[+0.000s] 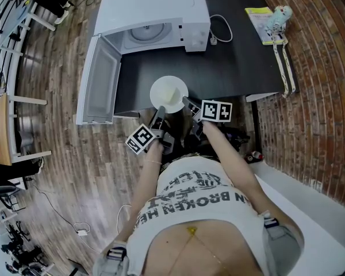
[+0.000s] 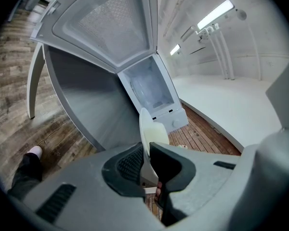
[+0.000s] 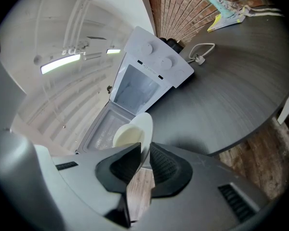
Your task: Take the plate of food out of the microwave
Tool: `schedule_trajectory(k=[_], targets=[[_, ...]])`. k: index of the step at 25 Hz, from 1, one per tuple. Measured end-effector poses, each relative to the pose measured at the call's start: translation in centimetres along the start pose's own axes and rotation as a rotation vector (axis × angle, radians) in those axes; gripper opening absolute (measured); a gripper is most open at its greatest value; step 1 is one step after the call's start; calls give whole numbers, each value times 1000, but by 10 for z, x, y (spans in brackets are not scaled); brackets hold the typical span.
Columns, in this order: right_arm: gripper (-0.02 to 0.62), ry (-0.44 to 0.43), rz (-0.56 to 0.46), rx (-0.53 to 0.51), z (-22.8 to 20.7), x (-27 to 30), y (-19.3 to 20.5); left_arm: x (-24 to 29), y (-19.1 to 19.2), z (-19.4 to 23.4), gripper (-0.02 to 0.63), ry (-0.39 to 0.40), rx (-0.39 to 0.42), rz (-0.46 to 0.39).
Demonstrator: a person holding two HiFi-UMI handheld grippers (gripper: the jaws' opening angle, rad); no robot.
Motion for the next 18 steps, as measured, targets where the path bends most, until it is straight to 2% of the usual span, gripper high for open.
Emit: schedule_trajectory(k=[18], targets=[[57,1,4,-2,0,-2,1,-1,2,-1,44,1,-4,-1]])
Point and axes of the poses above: the fingertips, and each gripper's own axes: x forward along the fingers, z to its left, y out of its underside, the point moved 3 cm from there along -x, backward along the fingers, and after that the axes turned 5 degrees about x, right-handed, at the moved point
